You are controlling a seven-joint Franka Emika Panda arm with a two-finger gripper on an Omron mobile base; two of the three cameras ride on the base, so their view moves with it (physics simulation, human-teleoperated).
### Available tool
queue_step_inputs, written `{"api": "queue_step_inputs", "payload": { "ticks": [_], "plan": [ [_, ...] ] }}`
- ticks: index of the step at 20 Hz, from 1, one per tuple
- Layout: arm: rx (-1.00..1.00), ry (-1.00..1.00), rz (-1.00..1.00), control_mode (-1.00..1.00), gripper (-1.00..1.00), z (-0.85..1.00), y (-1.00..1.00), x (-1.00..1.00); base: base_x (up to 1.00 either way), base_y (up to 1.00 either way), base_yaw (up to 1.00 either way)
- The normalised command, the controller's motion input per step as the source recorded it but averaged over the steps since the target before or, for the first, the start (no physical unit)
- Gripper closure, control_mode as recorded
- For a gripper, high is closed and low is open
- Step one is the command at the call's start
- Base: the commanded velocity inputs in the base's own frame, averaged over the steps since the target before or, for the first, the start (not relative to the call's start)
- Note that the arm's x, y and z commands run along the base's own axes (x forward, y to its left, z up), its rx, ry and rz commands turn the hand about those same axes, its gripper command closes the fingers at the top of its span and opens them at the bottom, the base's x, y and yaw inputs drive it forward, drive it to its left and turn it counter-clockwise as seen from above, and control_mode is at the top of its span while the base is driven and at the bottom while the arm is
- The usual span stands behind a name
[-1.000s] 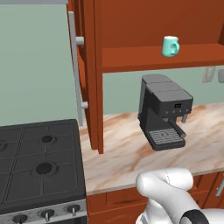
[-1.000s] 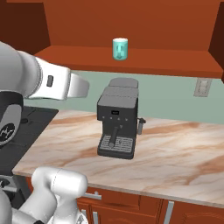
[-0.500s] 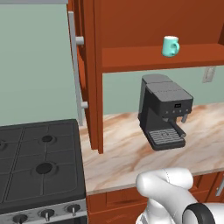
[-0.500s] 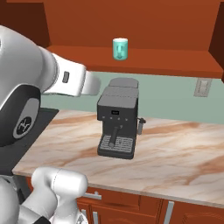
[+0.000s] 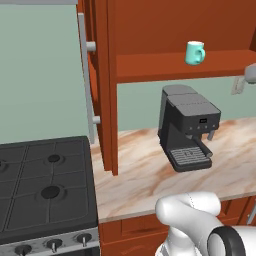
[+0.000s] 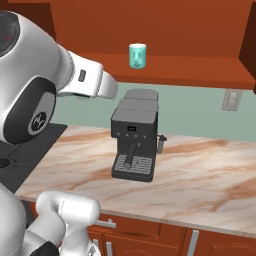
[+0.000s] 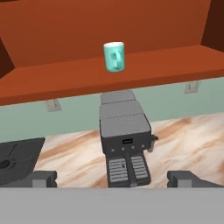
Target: Open the cabinet directly in front. Then move the wine and the mug to the dining counter with the candle on it.
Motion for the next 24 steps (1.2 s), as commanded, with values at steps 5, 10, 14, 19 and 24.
{"api": "queue_step_inputs", "payload": {
  "ticks": [5,10,14,19,24],
  "plan": [
    [0.00,0.00,0.00,-1.00,-1.00,0.00,0.00,0.26,0.00,0.00,0.00],
    [-0.01,0.06,0.00,-1.00,-1.00,0.00,0.00,0.31,0.00,0.00,0.00],
    [-0.05,0.02,0.00,-1.00,-1.00,0.00,0.00,0.33,0.00,0.00,0.00],
    [-0.09,0.02,0.00,-1.00,-1.00,0.00,-0.02,0.35,0.00,0.00,0.00],
    [-0.10,0.00,0.01,-1.00,-1.00,0.00,-0.04,0.21,0.00,0.00,0.00]
  ]
}}
